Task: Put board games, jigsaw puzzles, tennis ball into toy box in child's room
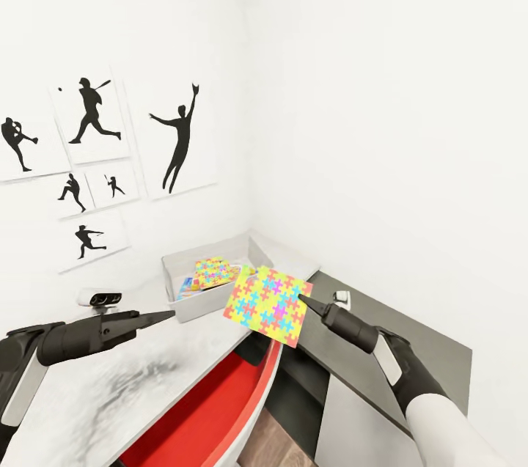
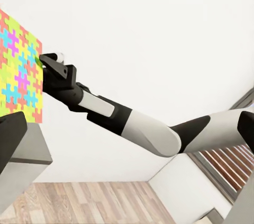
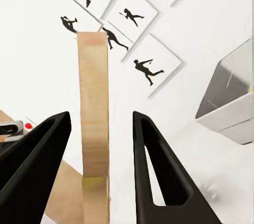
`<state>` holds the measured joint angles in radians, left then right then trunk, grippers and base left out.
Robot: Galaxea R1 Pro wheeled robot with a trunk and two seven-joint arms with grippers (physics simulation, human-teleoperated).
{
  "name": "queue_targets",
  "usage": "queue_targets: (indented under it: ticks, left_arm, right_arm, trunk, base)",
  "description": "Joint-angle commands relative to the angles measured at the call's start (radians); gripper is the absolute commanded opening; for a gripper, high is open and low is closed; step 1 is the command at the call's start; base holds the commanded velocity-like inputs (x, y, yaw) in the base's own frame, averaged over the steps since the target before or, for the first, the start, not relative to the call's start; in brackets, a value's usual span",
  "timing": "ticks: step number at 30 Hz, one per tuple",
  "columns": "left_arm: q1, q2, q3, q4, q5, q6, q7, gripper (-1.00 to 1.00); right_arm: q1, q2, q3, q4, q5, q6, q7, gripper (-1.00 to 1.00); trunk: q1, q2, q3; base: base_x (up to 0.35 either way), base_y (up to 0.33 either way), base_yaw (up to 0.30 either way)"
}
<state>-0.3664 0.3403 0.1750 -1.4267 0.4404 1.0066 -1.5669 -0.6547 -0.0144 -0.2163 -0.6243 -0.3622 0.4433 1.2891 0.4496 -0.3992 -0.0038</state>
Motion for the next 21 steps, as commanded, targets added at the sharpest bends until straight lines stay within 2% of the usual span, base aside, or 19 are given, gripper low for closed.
queue_targets:
  ticks: [1,3,6,8,11,15,21]
  left_arm:
    - [0.000,0.000,0.000,0.000,0.000,0.011,-0.004,1.00]
    - [0.000,0.001,0.000,0.000,-0.002,0.011,-0.004,1.00]
    - [0.000,0.001,0.004,0.000,-0.003,0.010,-0.004,1.00]
    - [0.000,0.002,0.013,0.000,-0.003,0.010,-0.004,1.00]
    - [0.000,0.001,0.021,0.001,-0.003,0.010,-0.004,1.00]
    - [0.000,0.000,0.022,0.002,-0.003,0.010,-0.004,1.00]
    - [0.000,0.000,0.023,0.002,-0.003,0.010,-0.004,1.00]
  right_arm:
    - [0.000,0.001,-0.001,0.002,-0.004,0.018,-0.010,-1.00]
    - [0.000,0.007,-0.001,0.002,-0.002,0.046,-0.067,-1.00]
    - [-0.024,0.015,-0.002,-0.001,-0.006,0.121,-0.216,-1.00]
    - [-0.076,0.017,-0.004,-0.001,-0.014,0.179,-0.312,-1.00]
    - [-0.164,0.025,-0.006,0.002,-0.020,0.234,-0.422,-1.00]
    - [-0.208,0.034,-0.006,0.001,-0.020,0.249,-0.476,-1.00]
    - [-0.217,0.037,-0.003,-0.001,-0.017,0.243,-0.490,-1.00]
  trunk:
    - [0.000,-0.001,0.000]
    - [0.000,-0.001,0.000]
    - [0.000,-0.001,0.000]
    - [0.000,-0.001,0.000]
    - [0.000,-0.001,0.000]
    - [0.000,-0.001,0.000]
    - [0.000,-0.001,0.000]
  base:
    - [0.000,0.000,0.000]
    - [0.000,0.000,0.000]
    - [0.000,0.005,0.000]
    - [0.000,0.069,0.000]
    - [0.000,0.133,0.000]
    - [0.000,0.056,0.000]
    - [0.000,0.008,0.000]
